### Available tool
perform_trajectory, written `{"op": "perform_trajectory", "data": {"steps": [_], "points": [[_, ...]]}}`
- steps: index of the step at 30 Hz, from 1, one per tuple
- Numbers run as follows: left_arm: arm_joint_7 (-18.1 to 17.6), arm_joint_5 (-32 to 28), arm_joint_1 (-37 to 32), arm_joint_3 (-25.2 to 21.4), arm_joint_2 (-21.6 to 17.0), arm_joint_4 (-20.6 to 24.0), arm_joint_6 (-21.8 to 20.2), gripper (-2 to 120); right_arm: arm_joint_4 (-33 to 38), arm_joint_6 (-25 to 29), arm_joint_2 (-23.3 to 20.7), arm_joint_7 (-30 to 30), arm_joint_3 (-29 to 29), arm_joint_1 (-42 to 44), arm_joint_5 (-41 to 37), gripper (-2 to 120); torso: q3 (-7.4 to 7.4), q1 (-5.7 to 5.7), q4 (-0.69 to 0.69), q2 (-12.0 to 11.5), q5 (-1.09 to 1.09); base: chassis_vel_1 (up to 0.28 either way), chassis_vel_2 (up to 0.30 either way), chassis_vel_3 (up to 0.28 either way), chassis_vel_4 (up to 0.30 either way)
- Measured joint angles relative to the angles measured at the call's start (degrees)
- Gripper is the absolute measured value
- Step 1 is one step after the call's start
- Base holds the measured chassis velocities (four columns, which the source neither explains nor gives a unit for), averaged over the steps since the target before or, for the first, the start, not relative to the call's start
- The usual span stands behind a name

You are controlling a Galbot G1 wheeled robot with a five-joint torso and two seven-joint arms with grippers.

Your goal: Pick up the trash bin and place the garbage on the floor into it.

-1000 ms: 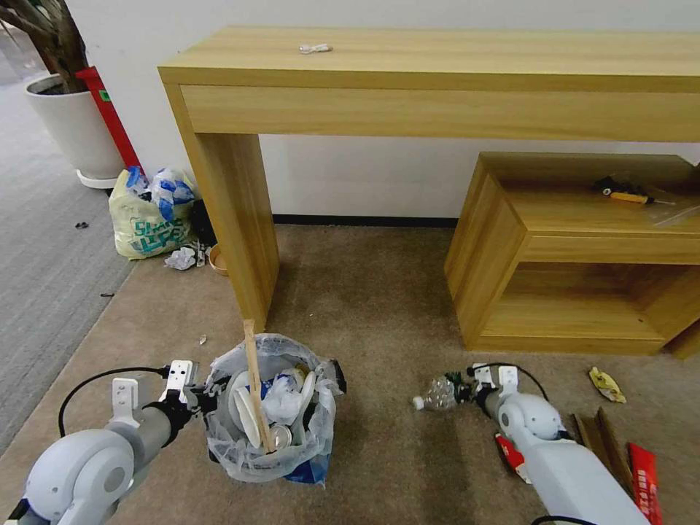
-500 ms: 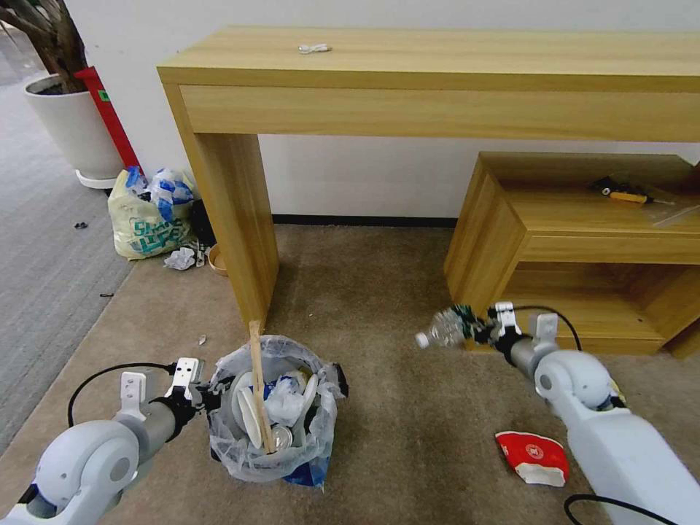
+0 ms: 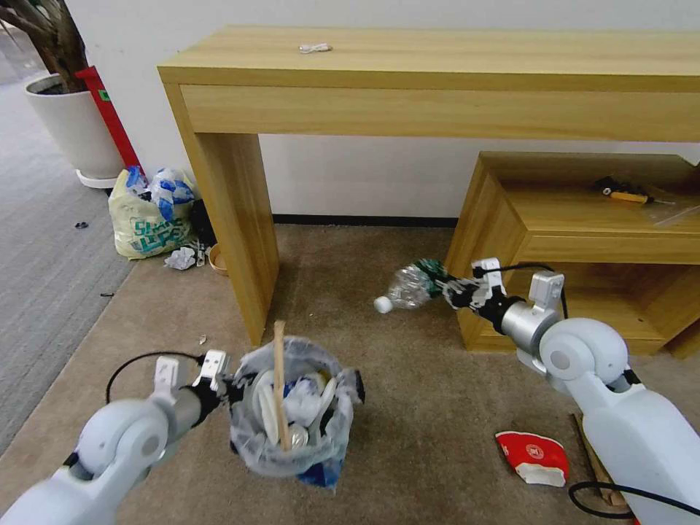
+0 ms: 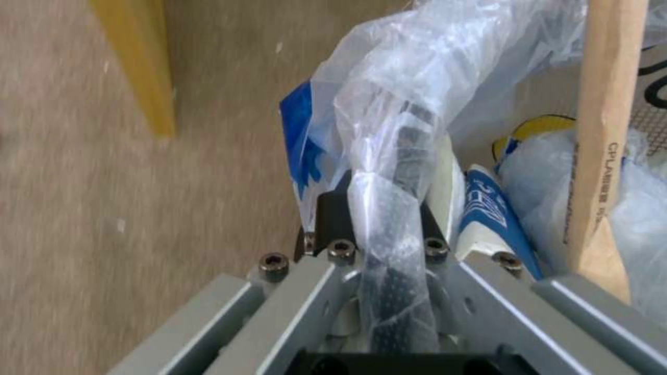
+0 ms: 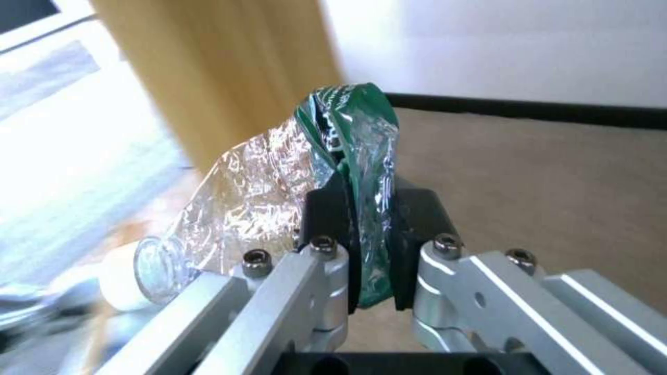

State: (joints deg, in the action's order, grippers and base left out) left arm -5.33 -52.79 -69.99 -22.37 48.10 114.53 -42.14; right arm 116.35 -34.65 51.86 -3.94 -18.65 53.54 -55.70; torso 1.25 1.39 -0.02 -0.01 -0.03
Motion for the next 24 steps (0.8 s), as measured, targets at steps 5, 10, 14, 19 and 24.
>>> {"op": "perform_trajectory", "data": {"steps": [5, 10, 14, 19, 24], "points": [[-1.2, -2.4, 6.1, 4.9, -1.9, -1.6, 0.0, 0, 2.5, -0.6, -0.5, 0.0, 6.3, -3.6, -1.3, 7, 0.0, 0.0, 0.01, 0.0, 0.01, 0.0, 0.0, 0.0, 0.0], [-2.7, -5.2, 9.5, 8.4, -3.7, -2.4, 0.0, 0, 2.7, -0.8, 0.0, 0.5, 14.1, -8.0, -0.2, 7, 0.0, 0.0, 0.01, 0.0, 0.0, 0.0, 0.0, 0.0, 0.0], [-2.8, -6.1, 10.3, 9.5, -4.7, -2.9, 0.0, 0, 3.0, -2.2, 0.4, 3.4, 19.5, -11.5, -0.3, 7, 0.0, 0.0, 0.02, 0.0, 0.0, 0.0, 0.0, 0.0, 0.0], [-2.8, -7.0, 11.0, 9.9, -5.2, -3.7, 0.0, 0, 2.1, -3.8, 1.0, 6.0, 25.8, -15.1, -0.3, 7, 0.0, 0.0, 0.02, 0.0, -0.01, 0.0, 0.0, 0.0, 0.0], [-2.8, -7.7, 11.5, 10.1, -5.3, -4.0, 0.0, 0, 0.9, -4.4, 1.5, 6.1, 27.6, -15.5, 0.1, 7, 0.0, -0.01, 0.01, 0.0, 0.0, 0.0, 0.0, 0.0, 0.0]]}}
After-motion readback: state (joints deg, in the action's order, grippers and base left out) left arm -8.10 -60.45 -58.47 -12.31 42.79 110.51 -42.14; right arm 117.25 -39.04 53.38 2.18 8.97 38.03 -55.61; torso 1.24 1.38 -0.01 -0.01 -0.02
